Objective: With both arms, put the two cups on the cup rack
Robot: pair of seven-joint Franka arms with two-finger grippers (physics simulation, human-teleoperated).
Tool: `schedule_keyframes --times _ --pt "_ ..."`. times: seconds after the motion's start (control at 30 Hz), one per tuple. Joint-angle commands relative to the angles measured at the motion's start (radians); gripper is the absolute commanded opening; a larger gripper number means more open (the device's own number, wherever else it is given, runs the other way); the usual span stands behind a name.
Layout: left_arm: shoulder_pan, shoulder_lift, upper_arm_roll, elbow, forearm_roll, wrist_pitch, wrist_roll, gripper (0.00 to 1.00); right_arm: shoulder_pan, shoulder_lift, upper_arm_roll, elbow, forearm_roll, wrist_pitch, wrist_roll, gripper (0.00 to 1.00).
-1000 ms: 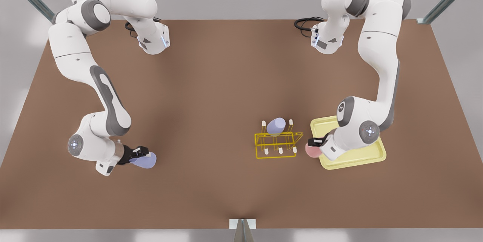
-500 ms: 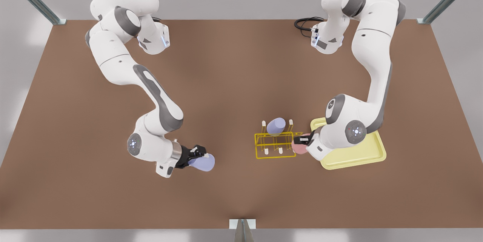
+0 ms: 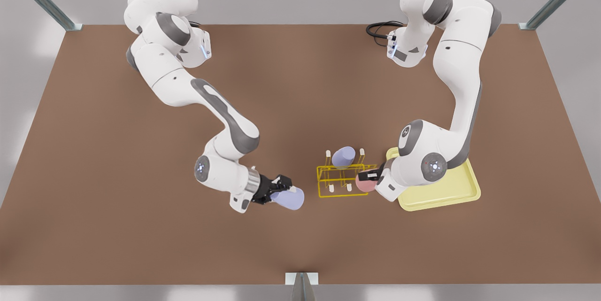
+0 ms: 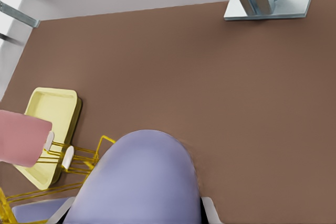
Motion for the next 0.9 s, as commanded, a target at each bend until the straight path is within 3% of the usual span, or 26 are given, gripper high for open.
schedule_keyframes --times 0.0,0.07,0.2,0.3,0.33,0.37,0.4,0.47,0.67,0.87 --pt "0.0 -0.003 0.0 0.004 0.003 -0.003 -0.084 1.0 0.0 0.001 0.017 0.001 0.004 0.067 0.109 0.75" --pt "-0.001 -0.013 0.001 0.012 0.013 -0.028 -0.084 1.0 0.0 0.001 0.034 0.001 0.012 0.068 0.109 0.75" --pt "0.045 -0.029 0.007 0.262 0.177 -0.518 -0.075 1.0 0.034 0.016 0.042 0.007 0.017 0.111 0.109 0.75" --pt "0.144 -0.127 -0.023 0.303 0.266 -0.692 0.131 1.0 0.048 0.017 0.043 0.008 0.027 0.133 0.109 0.75" --pt "0.137 -0.186 0.001 0.262 0.266 -0.668 0.23 1.0 0.049 0.031 0.048 0.021 0.027 0.133 0.107 0.75" --pt "-0.06 -0.377 0.247 0.007 0.261 -0.533 0.359 1.0 0.051 0.037 0.063 0.024 0.027 0.133 0.107 0.75" --pt "-0.152 -0.444 0.326 -0.091 0.252 -0.485 0.355 1.0 0.054 0.039 0.063 0.028 0.027 0.133 0.106 0.75" --pt "-0.159 -0.406 0.322 -0.034 0.14 -0.572 0.329 1.0 0.072 0.045 0.063 0.03 0.027 0.142 0.106 0.75" --pt "-0.156 -0.368 0.326 0.214 0.079 -0.646 0.33 1.0 0.115 0.068 0.061 0.053 0.026 0.165 0.106 0.75" --pt "-0.159 -0.368 0.328 0.214 0.049 -0.649 0.298 1.0 0.138 0.089 0.058 0.062 0.024 0.174 0.103 0.75"
